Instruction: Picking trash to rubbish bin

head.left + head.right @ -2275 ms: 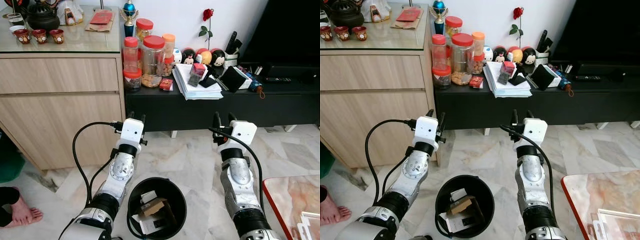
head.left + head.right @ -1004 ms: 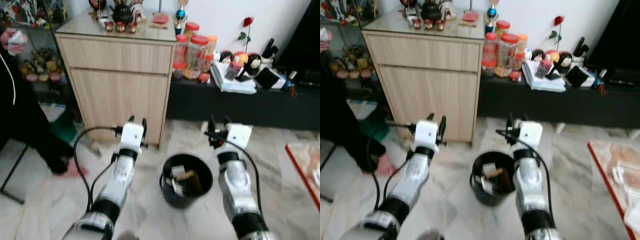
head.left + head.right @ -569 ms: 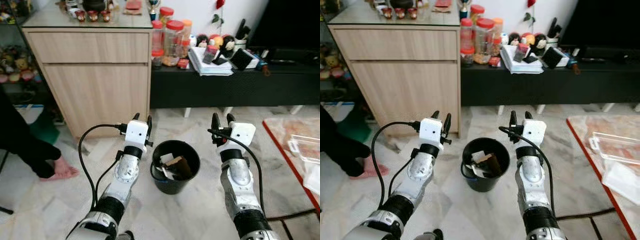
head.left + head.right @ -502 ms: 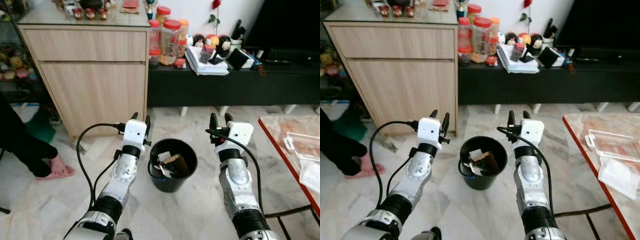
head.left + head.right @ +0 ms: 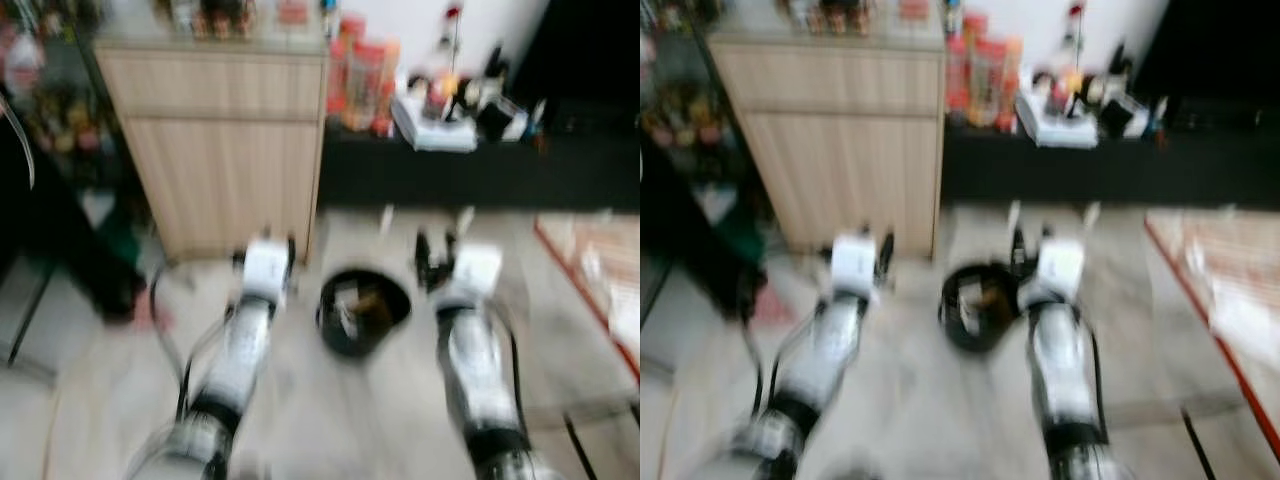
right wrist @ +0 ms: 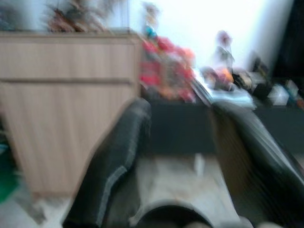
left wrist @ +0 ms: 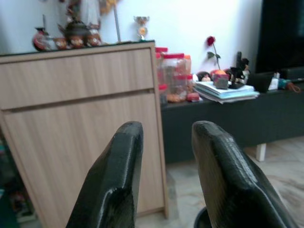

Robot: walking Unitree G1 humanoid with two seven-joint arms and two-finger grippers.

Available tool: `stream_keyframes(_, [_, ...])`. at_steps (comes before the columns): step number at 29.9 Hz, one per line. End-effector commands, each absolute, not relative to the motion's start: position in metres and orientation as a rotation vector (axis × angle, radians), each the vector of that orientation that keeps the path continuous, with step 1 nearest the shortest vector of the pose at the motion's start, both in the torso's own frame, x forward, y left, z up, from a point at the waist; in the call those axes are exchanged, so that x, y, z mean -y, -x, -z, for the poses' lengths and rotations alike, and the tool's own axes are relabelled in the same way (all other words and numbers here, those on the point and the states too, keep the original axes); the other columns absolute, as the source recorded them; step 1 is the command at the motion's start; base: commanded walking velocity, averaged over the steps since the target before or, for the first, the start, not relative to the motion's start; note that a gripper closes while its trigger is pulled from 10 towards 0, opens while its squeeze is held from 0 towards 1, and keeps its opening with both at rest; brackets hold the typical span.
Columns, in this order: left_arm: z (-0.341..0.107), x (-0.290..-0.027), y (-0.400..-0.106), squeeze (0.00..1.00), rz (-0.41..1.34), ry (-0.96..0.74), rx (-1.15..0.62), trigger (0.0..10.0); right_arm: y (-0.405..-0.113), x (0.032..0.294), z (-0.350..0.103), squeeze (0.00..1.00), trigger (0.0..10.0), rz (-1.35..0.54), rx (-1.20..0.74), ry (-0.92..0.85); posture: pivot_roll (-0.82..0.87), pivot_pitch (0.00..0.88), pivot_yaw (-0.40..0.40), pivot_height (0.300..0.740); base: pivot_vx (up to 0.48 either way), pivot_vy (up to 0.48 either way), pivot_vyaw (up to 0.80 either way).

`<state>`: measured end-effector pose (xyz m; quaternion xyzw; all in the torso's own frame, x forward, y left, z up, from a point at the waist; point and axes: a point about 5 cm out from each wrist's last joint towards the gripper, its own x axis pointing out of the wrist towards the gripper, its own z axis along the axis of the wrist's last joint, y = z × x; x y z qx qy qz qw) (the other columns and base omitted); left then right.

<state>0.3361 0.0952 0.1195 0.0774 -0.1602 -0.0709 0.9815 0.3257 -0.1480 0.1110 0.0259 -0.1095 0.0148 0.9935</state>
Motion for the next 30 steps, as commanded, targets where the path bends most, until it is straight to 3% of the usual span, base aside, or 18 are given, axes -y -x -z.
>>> stream_keyframes(1, [-0.1233,-0.0875,-0.336,0.0,0.158,-0.143,0.338,10.0,-0.3253,0.1563,-0.1105,0.0,10.0,-0.007,0.215,-0.05,0.13,0.072,-0.106,0.74,0.0,0.0,0.0])
stream_keyframes(17, [-0.1239,-0.0844,-0.336,0.0,0.178,-0.133,0.333,10.0,-0.3254,0.1552,-0.1113,0.0,10.0,-0.02,0.216,-0.049,0.13,0.075,-0.11,0.74,0.0,0.0,0.0])
stream_keyframes(30, [-0.1243,-0.0843,-0.3363,0.0,0.18,-0.132,0.33,10.0,-0.3256,0.1534,-0.112,0.0,10.0,-0.031,0.217,-0.045,0.12,0.077,-0.112,0.74,0.27,0.0,0.0])
